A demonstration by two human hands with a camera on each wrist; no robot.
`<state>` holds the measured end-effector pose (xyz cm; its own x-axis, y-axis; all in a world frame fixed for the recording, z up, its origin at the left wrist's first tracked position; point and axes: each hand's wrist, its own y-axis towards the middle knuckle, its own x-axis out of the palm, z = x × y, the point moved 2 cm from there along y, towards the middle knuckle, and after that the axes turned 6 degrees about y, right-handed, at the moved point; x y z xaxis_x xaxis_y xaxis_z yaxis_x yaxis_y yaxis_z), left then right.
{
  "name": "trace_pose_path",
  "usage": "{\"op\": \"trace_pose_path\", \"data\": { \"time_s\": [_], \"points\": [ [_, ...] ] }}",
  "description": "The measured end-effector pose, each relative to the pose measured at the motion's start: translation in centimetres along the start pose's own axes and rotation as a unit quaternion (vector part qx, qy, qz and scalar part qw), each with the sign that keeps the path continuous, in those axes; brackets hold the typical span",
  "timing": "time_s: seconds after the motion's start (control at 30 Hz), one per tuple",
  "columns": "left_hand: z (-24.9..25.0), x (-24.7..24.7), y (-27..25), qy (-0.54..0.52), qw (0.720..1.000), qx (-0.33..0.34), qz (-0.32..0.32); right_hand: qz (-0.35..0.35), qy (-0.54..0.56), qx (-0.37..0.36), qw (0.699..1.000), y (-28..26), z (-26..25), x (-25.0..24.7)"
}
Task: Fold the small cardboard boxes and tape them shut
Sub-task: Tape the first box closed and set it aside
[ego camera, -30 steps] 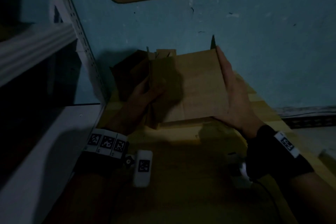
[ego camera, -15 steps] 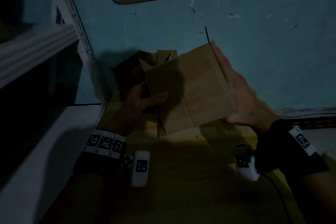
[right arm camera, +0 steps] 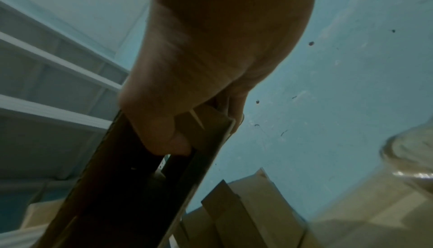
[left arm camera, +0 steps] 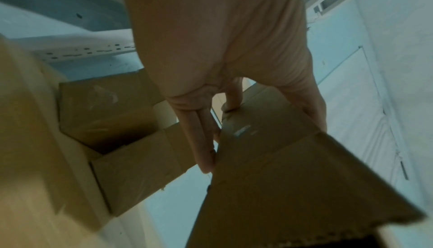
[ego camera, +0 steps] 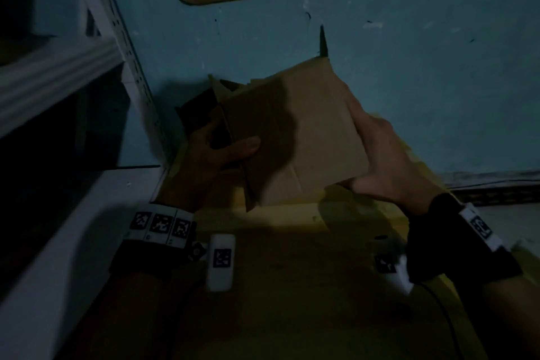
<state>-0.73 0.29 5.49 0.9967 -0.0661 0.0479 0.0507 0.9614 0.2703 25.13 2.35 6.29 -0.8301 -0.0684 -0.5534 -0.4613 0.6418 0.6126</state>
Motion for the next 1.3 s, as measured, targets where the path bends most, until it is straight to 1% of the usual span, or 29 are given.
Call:
{"op": "trace_pose_path", "data": {
  "time_s": [0.13,0.2,0.33,0.5,0.6,0.67,0.8,0.83,0.9,0.93,1.0,1.03,1.07,1.1,1.2,1.3],
  "points": [
    [0.0,-0.3,0.0,-0.009,1.0,-0.001,0.005,-0.021,0.002,0.014,1.0,0.1,-0.1,0.1],
    [0.0,-0.5,0.0,-0.008,1.0,-0.005,0.002,-0.029,0.0,0.026,0.999,0.0,0.0,0.3],
    [0.4,-0.9,-0.1,-0.003,1.0,-0.005,-0.016,-0.042,-0.016,0.023,0.999,0.1,0.0,0.4],
    [1.2,-1.2,-0.2,0.018,1.0,0.019,0.004,-0.072,-0.008,0.049,0.996,0.1,-0.4,0.1],
    [1.3,-1.3,-0.2,0.034,0.999,0.038,0.009,-0.08,-0.03,0.052,0.995,0.1,-0.4,-0.5],
    [1.2,-1.6,0.0,0.071,0.996,0.057,0.012,-0.085,-0.043,0.065,0.993,0.0,-0.3,-0.8],
    [1.5,-1.4,-0.2,0.182,0.981,0.06,0.035,-0.089,0.011,0.132,0.987,-0.5,-0.1,-1.8],
    [1.5,-1.3,-0.2,0.206,0.976,0.057,0.037,-0.088,0.023,0.144,0.985,-0.6,0.0,-2.2],
    [1.8,-1.0,-0.2,0.224,0.973,0.01,0.048,-0.07,0.064,0.165,0.982,-0.6,0.0,-3.1],
    [1.8,-0.9,-0.1,0.228,0.973,-0.014,0.045,-0.049,0.099,0.175,0.978,-0.5,0.0,-3.4],
    [2.7,0.2,-0.4,0.232,0.972,-0.022,0.04,0.014,0.171,0.193,0.966,-0.4,-0.1,-3.9],
    [1.9,-0.8,0.0,0.217,0.975,0.001,0.047,0.047,0.193,0.199,0.96,-0.4,-0.3,-4.1],
    [2.0,-0.8,-0.1,0.217,0.974,0.019,0.063,0.072,0.209,0.201,0.954,-0.3,-0.4,-4.2],
    [2.0,-0.8,-0.1,0.224,0.972,0.042,0.059,0.085,0.221,0.2,0.951,-0.3,-0.6,-4.3],
    [2.3,0.1,-0.3,0.237,0.965,0.1,0.052,0.089,0.251,0.2,0.943,0.0,-1.4,-4.0],
    [2.0,1.0,-0.2,0.268,0.95,0.16,0.018,0.08,0.283,0.186,0.937,0.1,-2.1,-3.3]
  ]
}}
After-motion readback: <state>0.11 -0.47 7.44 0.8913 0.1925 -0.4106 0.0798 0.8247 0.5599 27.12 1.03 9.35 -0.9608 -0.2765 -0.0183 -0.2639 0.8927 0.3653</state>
